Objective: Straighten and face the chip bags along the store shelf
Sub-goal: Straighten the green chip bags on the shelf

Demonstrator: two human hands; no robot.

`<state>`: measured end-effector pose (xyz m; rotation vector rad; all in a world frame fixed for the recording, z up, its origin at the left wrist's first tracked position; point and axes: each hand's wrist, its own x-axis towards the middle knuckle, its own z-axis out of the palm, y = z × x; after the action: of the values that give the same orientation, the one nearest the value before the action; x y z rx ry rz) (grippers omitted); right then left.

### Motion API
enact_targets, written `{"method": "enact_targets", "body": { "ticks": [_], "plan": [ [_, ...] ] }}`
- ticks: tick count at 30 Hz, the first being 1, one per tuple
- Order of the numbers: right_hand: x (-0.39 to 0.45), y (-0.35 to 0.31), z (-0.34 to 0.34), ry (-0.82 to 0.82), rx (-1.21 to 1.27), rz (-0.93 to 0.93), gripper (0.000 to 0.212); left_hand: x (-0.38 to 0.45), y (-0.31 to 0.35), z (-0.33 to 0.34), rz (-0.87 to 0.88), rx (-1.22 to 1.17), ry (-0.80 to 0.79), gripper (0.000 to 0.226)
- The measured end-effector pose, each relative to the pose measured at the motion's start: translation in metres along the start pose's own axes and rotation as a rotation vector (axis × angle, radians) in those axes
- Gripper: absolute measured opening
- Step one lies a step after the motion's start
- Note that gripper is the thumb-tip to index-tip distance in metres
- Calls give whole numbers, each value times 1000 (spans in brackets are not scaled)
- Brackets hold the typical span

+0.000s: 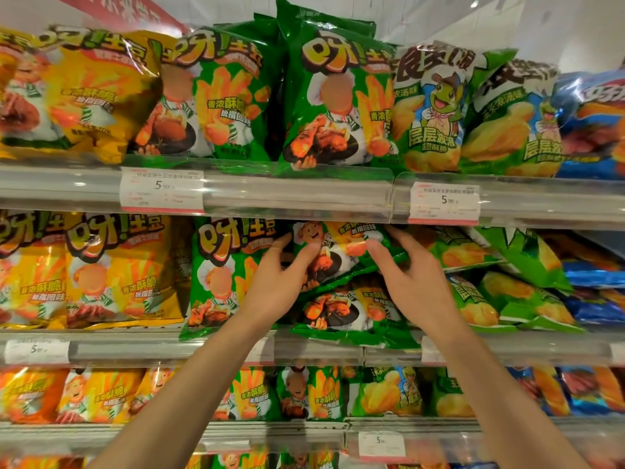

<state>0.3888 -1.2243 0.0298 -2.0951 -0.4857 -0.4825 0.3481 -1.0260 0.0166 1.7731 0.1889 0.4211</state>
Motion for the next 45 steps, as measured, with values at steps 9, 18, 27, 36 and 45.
{"method": "enact_targets", "body": {
  "ticks": [9, 18, 27, 36, 45],
  "plan": [
    [-27, 0, 9, 15, 203, 85, 48, 2, 4, -7, -62, -86, -63, 63],
    [-21, -6, -24, -247, 533, 272, 69, -21, 4, -22, -10, -89, -137, 82],
    [-19, -21, -17, -420, 463, 384, 76, -35, -6, -39, -30, -95, -191, 82],
    [-41, -14, -21, -450, 409, 327, 59, -37, -1, -33, -36, -104, -161, 67],
    [-20, -21, 21, -230, -115, 76, 33, -57, -20, -98, 83, -74, 24, 78]
  ]
}}
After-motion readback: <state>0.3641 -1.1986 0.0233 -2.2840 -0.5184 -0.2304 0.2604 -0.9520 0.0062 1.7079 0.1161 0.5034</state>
